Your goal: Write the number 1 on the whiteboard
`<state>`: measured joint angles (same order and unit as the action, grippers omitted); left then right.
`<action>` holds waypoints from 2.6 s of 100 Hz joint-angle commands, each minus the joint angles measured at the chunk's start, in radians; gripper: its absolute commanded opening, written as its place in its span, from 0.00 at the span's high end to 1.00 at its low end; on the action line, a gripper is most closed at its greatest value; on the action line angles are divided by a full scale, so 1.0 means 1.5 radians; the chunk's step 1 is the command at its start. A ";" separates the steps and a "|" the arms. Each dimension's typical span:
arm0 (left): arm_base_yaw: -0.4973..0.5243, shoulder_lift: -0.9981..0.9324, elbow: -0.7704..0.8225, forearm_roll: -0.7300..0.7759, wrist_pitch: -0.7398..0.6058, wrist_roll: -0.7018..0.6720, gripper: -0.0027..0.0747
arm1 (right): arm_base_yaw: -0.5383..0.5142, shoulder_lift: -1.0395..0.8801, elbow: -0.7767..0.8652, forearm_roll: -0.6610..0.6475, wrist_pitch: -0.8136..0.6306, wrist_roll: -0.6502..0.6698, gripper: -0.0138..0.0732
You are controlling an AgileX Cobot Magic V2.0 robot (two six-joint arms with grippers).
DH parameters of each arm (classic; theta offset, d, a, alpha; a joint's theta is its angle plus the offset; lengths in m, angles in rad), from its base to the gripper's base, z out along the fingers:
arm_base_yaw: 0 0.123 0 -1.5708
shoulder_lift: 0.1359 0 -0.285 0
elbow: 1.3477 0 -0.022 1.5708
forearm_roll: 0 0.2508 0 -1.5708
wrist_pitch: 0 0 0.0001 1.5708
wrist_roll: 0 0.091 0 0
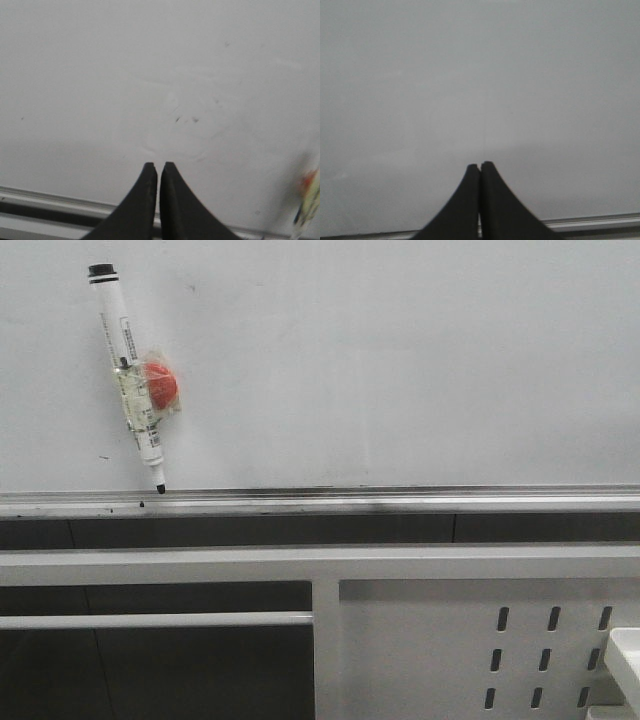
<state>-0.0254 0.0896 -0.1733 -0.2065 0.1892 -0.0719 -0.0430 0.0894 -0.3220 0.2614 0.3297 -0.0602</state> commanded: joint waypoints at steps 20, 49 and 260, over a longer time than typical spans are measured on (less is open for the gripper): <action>-0.005 0.087 -0.065 -0.085 -0.159 -0.008 0.99 | -0.004 0.117 -0.084 0.007 -0.027 -0.006 0.92; -0.010 0.131 -0.063 -0.017 -0.150 -0.008 0.99 | -0.004 0.155 -0.084 0.037 -0.040 -0.006 0.92; -0.410 1.037 -0.106 0.095 -1.033 -0.163 0.62 | -0.004 0.260 -0.080 0.023 0.056 -0.066 0.92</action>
<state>-0.6375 1.6606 -0.2971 -0.0244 -1.1313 -0.2814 -0.0430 0.4658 -0.4125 0.2997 0.4774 -0.1484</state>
